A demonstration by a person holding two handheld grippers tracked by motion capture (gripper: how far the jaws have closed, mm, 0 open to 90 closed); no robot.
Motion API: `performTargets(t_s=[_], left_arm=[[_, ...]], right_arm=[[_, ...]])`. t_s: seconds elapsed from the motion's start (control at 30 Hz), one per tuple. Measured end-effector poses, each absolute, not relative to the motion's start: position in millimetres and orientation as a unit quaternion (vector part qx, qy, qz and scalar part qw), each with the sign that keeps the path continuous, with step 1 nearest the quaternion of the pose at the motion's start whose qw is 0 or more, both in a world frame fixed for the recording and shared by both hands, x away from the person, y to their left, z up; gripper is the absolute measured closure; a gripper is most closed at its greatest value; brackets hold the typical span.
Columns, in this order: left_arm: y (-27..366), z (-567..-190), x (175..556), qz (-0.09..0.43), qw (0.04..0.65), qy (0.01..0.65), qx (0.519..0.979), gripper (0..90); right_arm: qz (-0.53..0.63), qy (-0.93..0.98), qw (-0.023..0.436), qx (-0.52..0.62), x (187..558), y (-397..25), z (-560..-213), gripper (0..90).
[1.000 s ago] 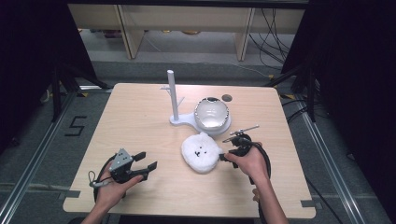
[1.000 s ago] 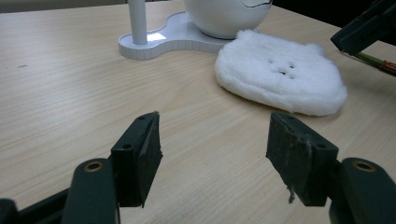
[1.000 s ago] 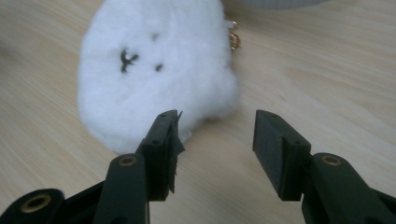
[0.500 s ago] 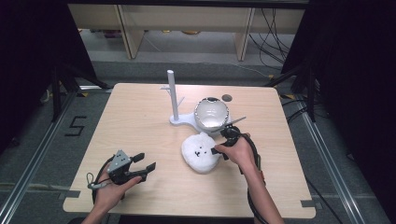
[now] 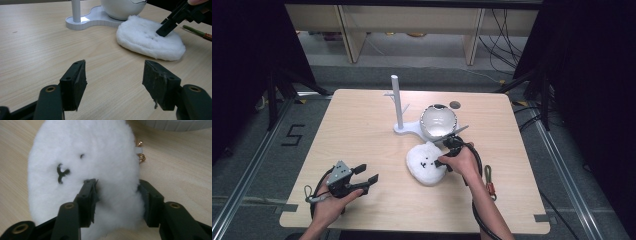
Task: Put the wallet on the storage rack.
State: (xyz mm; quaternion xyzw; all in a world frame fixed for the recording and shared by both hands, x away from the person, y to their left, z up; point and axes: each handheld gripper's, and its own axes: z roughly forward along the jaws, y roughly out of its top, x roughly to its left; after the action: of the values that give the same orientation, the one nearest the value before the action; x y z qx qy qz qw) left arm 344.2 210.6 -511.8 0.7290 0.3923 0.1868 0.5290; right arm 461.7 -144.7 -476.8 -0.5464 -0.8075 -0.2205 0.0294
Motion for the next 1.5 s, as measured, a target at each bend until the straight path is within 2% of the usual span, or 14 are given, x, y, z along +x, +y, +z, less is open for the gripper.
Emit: performTargets(t_s=[0.2, 0.43, 0.77, 0.97, 1.5], left_arm=[[210, -514, 344, 0.184, 0.530, 0.393, 0.729, 34.9], [209, -515, 344, 0.182, 0.532, 0.391, 0.729, 35.0], [211, -515, 344, 0.182, 0.534, 0.391, 0.727, 35.0], [210, -515, 343, 0.181, 0.530, 0.395, 0.728, 35.1], [210, -516, 342, 0.179, 0.533, 0.398, 0.725, 35.5]], right_arm=[[-0.233, -0.822, 0.011, -0.519, 462, -147, -479, 70.6], [-0.253, -0.823, 0.012, -0.508, 460, -150, -478, 77.7], [-0.259, -0.846, -0.039, -0.465, 446, -148, -469, 80.4], [-0.301, -0.853, -0.079, -0.418, 429, -153, -450, 80.7], [-0.344, -0.845, -0.147, -0.381, 403, -171, -414, 80.7]])
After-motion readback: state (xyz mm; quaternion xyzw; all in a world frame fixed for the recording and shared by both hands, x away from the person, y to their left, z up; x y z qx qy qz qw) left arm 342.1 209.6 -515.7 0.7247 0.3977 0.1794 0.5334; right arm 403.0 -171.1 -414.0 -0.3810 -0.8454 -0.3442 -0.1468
